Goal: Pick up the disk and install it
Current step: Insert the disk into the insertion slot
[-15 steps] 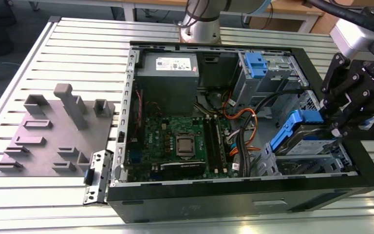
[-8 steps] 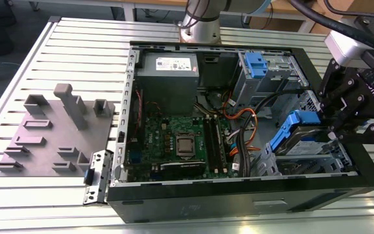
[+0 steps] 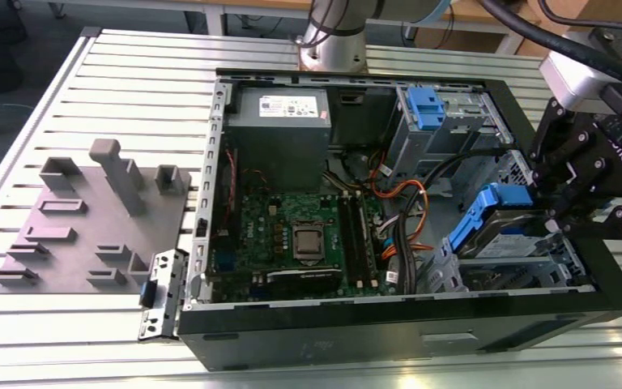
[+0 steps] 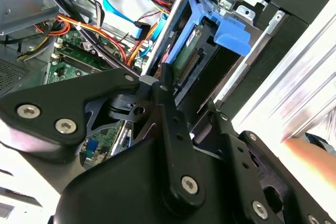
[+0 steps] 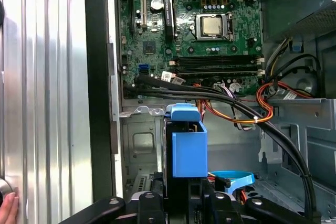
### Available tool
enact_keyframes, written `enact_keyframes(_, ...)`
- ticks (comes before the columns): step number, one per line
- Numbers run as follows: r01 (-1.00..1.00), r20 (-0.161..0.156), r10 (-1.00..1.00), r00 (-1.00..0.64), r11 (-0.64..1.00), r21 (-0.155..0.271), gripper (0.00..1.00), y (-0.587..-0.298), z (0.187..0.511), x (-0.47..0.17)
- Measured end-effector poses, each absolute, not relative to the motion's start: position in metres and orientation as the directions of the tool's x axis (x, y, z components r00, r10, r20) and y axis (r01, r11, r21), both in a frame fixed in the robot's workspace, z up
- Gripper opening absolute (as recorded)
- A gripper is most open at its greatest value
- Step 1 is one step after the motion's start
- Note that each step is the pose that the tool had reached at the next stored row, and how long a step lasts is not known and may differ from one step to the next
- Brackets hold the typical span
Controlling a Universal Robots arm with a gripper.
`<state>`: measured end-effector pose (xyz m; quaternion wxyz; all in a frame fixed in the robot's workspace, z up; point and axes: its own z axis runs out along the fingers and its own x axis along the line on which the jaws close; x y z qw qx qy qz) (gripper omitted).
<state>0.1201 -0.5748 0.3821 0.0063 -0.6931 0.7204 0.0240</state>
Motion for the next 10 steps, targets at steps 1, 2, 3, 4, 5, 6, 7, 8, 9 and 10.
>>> enact_keyframes(1, -0.999, -0.042, -0.998, -0.039, 0.038, 0.026, 0.35, -0.5748, 0.3821, 0.12)
enact_keyframes(2, -0.999, -0.042, -0.998, -0.039, 0.038, 0.026, 0.35, -0.5748, 0.3821, 0.12)
enact_keyframes(3, -0.999, -0.043, -0.998, -0.039, 0.038, 0.026, 0.35, -0.5747, 0.3827, 0.1201)
enact_keyframes(4, -0.999, -0.044, -0.998, -0.039, 0.038, 0.026, 0.35, -0.5747, 0.3838, 0.1201)
enact_keyframes(5, -0.999, -0.044, -0.998, -0.039, 0.038, 0.026, 0.35, -0.5748, 0.3857, 0.1201)
enact_keyframes(6, -0.999, -0.043, -0.998, -0.039, 0.038, 0.026, 0.35, -0.5747, 0.3887, 0.1201)
enact_keyframes(7, -0.999, -0.042, -0.998, -0.039, 0.038, 0.026, 0.35, -0.5747, 0.3902, 0.1201)
enact_keyframes(8, -0.999, -0.042, -0.998, -0.039, 0.038, 0.026, 0.35, -0.5748, 0.3902, 0.1201)
enact_keyframes(9, -0.999, -0.043, -0.998, -0.039, 0.038, 0.026, 0.35, -0.5748, 0.3902, 0.1201)
enact_keyframes(10, -0.999, -0.043, -0.998, -0.039, 0.038, 0.026, 0.35, -0.5747, 0.3902, 0.1201)
